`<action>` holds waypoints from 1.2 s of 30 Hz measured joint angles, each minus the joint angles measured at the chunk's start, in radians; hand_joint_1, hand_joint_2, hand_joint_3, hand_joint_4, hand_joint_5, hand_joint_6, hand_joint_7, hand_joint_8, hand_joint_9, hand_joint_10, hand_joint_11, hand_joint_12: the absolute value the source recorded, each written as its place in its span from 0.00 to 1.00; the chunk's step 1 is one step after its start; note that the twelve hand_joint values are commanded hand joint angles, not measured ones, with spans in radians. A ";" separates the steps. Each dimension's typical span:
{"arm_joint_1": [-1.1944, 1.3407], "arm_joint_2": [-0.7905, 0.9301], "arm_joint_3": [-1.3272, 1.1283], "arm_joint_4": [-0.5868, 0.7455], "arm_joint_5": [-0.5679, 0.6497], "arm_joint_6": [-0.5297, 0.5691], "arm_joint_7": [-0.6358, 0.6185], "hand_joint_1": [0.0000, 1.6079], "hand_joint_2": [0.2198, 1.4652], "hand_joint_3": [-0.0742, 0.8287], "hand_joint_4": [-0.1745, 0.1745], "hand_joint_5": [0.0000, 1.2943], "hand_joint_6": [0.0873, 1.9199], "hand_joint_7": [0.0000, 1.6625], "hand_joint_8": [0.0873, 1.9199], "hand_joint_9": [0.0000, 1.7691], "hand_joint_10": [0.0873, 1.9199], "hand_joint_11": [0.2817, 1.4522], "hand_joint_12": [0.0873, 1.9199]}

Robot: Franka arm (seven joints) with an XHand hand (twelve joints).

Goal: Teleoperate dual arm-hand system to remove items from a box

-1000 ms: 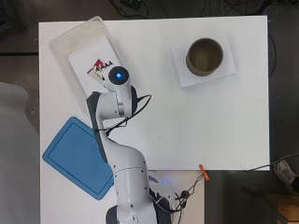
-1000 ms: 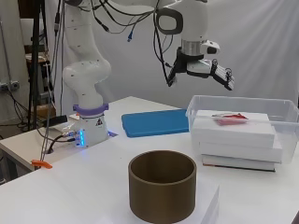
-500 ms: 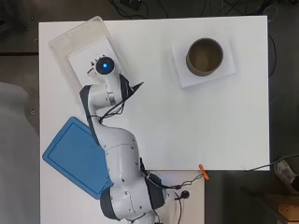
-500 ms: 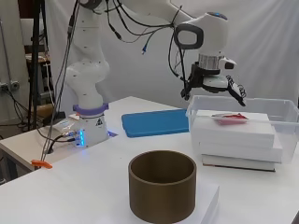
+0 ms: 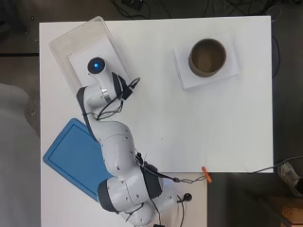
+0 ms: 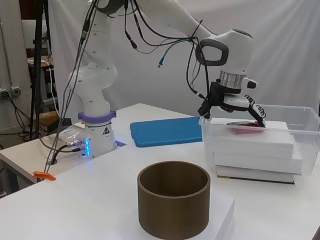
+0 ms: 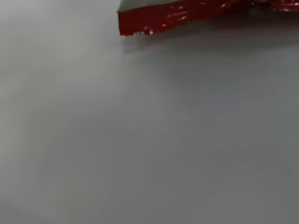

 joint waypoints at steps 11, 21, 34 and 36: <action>0.128 0.276 0.017 0.440 -0.198 -0.600 0.656 0.60 0.83 0.08 0.65 0.55 0.69 0.50 0.97 0.69 0.97 0.61 0.97; 0.033 0.086 0.085 0.413 -0.192 -0.563 0.578 0.20 0.70 0.09 0.74 0.34 0.26 0.39 0.41 0.47 0.43 0.37 0.43; 0.010 -0.104 0.093 0.121 -0.261 -0.418 0.623 0.00 0.66 0.07 0.56 0.21 0.00 0.29 0.00 0.34 0.00 0.29 0.00; 0.001 -0.121 0.072 0.086 -0.269 -0.372 0.591 0.00 0.66 0.08 0.55 0.25 0.00 0.33 0.00 0.36 0.00 0.30 0.00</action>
